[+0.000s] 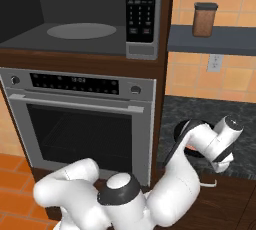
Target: Open the microwave, place the bowl with waffle inside the microwave, then close the microwave door and turn it on.
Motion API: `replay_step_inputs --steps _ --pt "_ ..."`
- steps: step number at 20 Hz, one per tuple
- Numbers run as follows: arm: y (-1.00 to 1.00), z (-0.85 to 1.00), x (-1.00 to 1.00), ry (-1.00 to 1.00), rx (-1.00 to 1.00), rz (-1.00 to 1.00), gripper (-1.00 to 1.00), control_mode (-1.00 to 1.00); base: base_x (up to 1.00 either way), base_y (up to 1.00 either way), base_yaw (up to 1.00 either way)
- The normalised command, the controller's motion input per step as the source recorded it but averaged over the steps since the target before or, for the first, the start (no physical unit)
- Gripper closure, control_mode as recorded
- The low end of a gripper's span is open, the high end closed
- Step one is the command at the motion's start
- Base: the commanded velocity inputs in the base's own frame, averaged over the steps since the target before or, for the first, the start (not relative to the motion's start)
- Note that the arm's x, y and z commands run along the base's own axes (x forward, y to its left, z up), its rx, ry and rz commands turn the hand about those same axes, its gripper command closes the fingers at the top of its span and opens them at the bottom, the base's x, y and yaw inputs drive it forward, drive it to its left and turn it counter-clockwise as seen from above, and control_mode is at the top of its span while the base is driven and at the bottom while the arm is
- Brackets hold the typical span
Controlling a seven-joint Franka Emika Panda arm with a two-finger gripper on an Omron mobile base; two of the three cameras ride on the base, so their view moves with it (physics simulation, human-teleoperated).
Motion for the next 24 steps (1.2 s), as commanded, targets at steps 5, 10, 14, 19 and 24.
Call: replay_step_inputs --steps 5,10,14,19,24 --pt "-0.02 0.42 -1.0 -0.27 -0.01 0.0 1.0 -1.0 0.0 0.0 0.0" --pt "0.74 0.42 -1.0 -0.29 -0.04 0.03 1.0 -1.0 0.0 0.0 0.0" --pt "1.0 0.39 -1.0 -0.16 -0.16 0.09 1.0 -1.0 0.0 0.0 0.0" --pt "1.0 0.54 -0.71 -0.03 -0.14 0.13 1.0 -1.0 0.0 0.0 0.0" --pt "1.0 0.83 -0.05 0.0 -0.05 0.2 1.0 -1.0 0.0 0.0 0.0"
